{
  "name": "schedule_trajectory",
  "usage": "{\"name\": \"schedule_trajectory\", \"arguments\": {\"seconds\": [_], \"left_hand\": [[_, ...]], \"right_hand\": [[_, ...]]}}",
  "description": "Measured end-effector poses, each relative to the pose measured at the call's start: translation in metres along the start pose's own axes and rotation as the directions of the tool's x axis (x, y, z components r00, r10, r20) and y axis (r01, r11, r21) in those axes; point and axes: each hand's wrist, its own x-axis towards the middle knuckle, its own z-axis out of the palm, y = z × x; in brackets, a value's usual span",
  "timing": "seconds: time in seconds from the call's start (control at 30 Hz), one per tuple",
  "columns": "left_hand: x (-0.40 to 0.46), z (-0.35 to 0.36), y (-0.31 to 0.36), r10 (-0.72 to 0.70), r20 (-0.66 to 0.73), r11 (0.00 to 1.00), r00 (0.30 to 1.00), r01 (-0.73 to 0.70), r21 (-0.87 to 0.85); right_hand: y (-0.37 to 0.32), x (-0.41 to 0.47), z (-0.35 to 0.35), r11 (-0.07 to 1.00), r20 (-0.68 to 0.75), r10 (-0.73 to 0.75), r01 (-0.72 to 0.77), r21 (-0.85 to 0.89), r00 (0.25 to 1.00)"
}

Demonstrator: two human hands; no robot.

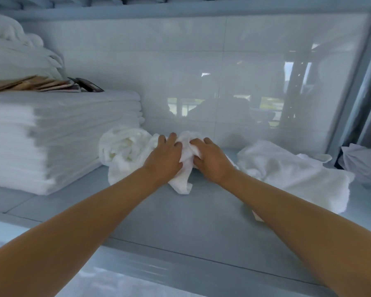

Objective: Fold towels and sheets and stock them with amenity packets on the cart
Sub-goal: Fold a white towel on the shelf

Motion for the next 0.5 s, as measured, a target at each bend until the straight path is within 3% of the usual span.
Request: {"name": "schedule_trajectory", "arguments": {"seconds": [0.23, 0.37, 0.5], "left_hand": [[0.003, -0.07, -0.05, 0.041, -0.215, 0.991, 0.976, -0.012, 0.134], [-0.024, -0.079, -0.093, 0.015, -0.218, 0.969, 0.976, 0.039, 0.245], [-0.051, -0.052, -0.133, -0.118, -0.119, 0.985, 0.986, 0.131, 0.114]], "right_hand": [[-0.057, 0.042, -0.028, 0.99, -0.241, -0.095, 0.116, 0.075, 0.966], [-0.1, 0.064, -0.004, 0.985, -0.217, -0.118, 0.142, 0.098, 0.969], [-0.126, 0.068, 0.044, 0.981, -0.09, -0.14, 0.151, 0.122, 0.986]]}}
